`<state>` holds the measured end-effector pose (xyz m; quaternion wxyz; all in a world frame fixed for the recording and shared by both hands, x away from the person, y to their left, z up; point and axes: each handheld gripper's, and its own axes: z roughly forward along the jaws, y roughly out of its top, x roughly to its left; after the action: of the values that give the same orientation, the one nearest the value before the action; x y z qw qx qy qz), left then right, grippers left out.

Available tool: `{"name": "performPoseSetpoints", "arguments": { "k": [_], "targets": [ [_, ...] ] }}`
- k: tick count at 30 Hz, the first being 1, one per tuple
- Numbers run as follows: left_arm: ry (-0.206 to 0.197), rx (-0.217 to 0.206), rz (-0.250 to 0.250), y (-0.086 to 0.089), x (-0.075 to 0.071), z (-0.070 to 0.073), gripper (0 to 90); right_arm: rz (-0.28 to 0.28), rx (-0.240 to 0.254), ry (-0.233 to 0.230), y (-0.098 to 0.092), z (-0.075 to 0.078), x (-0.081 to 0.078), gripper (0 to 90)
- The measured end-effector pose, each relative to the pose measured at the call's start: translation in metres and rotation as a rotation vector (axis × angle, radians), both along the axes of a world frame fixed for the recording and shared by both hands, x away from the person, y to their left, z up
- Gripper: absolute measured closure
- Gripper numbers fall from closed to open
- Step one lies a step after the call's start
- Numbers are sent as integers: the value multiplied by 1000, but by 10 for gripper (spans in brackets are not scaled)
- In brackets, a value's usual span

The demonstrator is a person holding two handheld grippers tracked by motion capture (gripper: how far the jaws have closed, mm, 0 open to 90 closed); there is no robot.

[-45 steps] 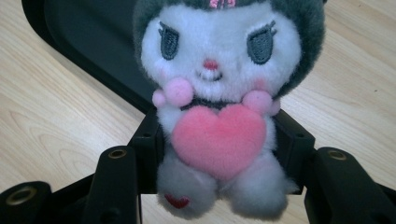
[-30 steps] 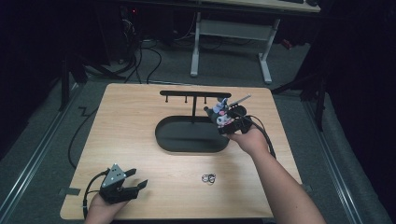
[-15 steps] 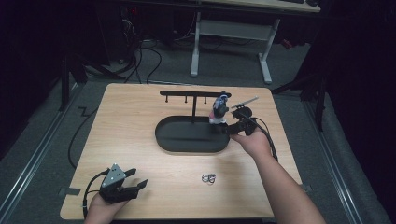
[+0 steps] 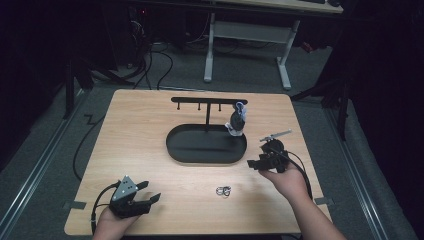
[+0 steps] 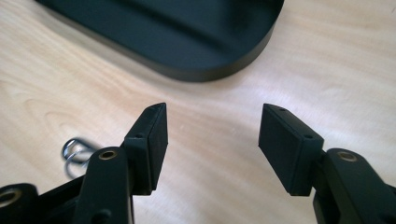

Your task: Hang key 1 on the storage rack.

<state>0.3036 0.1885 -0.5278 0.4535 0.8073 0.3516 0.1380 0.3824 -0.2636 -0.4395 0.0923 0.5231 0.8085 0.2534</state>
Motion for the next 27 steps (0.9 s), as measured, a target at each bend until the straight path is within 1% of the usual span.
{"name": "performPoseSetpoints", "arguments": {
  "k": [1, 2, 5, 6, 8, 9, 10, 11, 12, 13, 17, 18, 19, 20, 21, 22, 23, 24, 25, 26, 27],
  "targets": [
    [2, 1, 1, 0, 0, 0, 353, 3, 7, -8, -1, -2, -5, 430],
    [5, 0, 3, -1, 0, -1, 354, 8, 17, -28, -3, -9, -17, 430],
    [12, 4, 2, -1, 0, -1, 356, 11, 37, -60, -6, -22, -35, 432],
    [16, 9, 0, -1, 0, -1, 356, 9, 48, -66, -7, -26, -39, 435],
    [12, 9, 3, -2, -1, -1, 358, 9, 59, -97, -8, -36, -51, 432],
    [12, 9, 3, -2, -1, -1, 358, 9, 59, -97, -8, -36, -51, 432],
    [9, 7, 3, -3, -1, -1, 358, 5, 62, -107, -9, -40, -55, 433],
    [9, 9, 2, -3, -1, -1, 358, -5, 84, -123, -9, -50, -66, 421],
    [9, 9, 2, -3, -1, -1, 358, -5, 84, -123, -9, -50, -66, 421],
    [7, 12, -2, -4, -2, -1, 358, 5, 89, -134, -7, -56, -75, 429],
    [9, 13, -6, -5, -2, -1, 358, 8, 130, -178, 0, -65, -94, 431],
    [9, 13, -6, -5, -2, -1, 358, 8, 130, -178, 0, -65, -94, 431],
    [9, 17, -12, -7, -1, -1, 358, 35, 160, -182, 7, -65, -100, 439],
    [9, 17, -12, -7, -1, -1, 358, 35, 160, -182, 7, -65, -100, 439],
    [10, 22, -17, -8, -1, -2, 358, 75, 140, -210, 18, -67, -103, 470],
    [10, 22, -16, -8, -1, -2, 357, 86, 143, -213, 21, -69, -102, 478],
    [11, 21, -16, -8, 0, -2, 358, 91, 162, -192, 26, -71, -101, 478],
    [11, 21, -16, -8, 0, -2, 358, 91, 162, -192, 26, -71, -101, 478],
    [12, 21, -14, -7, 0, -2, 358, 110, 182, -183, 36, -74, -98, 483],
    [12, 22, -13, -7, -1, -2, 358, 127, 190, -189, 42, -75, -96, 480],
    [13, 24, -11, -6, -1, -2, 357, 140, 186, -189, 48, -75, -94, 470]
  ]
}}
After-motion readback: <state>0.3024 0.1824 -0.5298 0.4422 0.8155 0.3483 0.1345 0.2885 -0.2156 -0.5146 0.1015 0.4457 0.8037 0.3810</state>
